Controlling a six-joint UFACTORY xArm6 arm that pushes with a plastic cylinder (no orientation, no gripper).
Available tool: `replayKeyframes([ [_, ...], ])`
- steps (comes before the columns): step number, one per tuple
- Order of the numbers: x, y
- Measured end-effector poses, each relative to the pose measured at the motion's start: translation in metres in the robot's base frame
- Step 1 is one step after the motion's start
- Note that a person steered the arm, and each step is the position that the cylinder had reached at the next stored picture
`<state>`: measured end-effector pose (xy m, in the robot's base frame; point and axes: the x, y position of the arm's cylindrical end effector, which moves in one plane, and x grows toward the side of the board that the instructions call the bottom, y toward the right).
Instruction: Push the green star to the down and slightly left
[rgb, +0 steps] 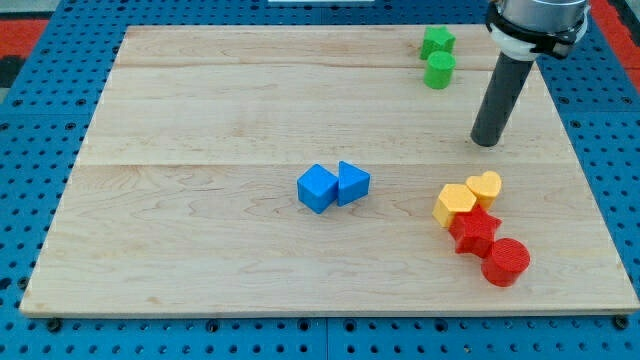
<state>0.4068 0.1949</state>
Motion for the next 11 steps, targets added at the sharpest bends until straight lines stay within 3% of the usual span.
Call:
replayKeyframes([
  [1, -0.011, 0.038],
  [3, -0.097, 0.071],
  [4, -0.139, 0.018],
  [5, -0.184, 0.005],
  [6, -0.193, -0.03],
  [7, -0.167, -0.075],
  [9, -0.075, -0.178],
  [11, 0.009, -0.218],
])
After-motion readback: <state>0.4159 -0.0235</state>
